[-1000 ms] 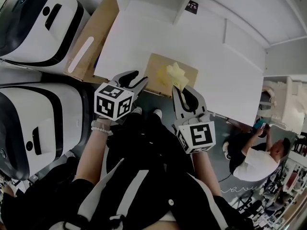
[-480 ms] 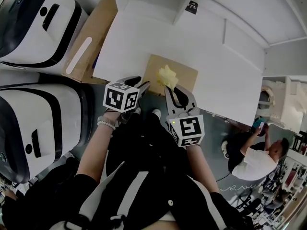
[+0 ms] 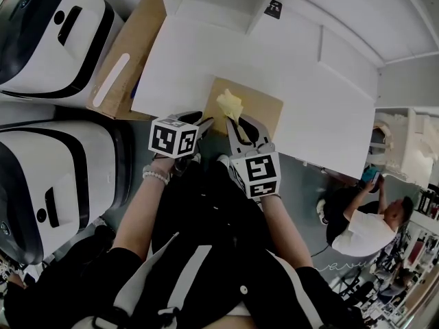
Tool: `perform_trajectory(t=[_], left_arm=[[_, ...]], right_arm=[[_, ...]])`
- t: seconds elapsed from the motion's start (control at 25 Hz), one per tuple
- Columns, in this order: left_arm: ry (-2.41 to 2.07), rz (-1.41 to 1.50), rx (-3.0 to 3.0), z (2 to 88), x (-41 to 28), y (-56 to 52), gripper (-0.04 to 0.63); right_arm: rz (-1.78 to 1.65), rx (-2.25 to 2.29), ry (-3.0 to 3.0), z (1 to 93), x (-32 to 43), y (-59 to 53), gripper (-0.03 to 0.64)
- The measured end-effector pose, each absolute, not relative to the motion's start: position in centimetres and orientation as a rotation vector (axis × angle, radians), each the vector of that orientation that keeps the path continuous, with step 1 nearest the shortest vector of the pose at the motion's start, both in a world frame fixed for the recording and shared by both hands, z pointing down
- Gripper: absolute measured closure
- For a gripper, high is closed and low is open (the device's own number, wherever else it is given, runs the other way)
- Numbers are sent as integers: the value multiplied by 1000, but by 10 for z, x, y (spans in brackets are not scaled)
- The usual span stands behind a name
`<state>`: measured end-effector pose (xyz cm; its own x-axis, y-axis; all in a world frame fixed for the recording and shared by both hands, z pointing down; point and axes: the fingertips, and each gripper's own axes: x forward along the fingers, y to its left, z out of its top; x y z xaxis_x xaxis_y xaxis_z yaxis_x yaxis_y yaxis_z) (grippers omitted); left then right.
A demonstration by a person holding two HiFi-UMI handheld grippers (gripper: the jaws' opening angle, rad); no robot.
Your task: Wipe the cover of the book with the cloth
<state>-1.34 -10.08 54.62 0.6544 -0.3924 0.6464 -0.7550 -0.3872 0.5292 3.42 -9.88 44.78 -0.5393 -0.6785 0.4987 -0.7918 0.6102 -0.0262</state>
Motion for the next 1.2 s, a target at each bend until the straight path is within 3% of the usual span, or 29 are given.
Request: perform_trajectory(t=[1.2], left_arm=[[-916, 555, 1980, 547, -13, -101, 442]], right_arm=[[377, 1005, -2223, 516, -6, -154, 581]])
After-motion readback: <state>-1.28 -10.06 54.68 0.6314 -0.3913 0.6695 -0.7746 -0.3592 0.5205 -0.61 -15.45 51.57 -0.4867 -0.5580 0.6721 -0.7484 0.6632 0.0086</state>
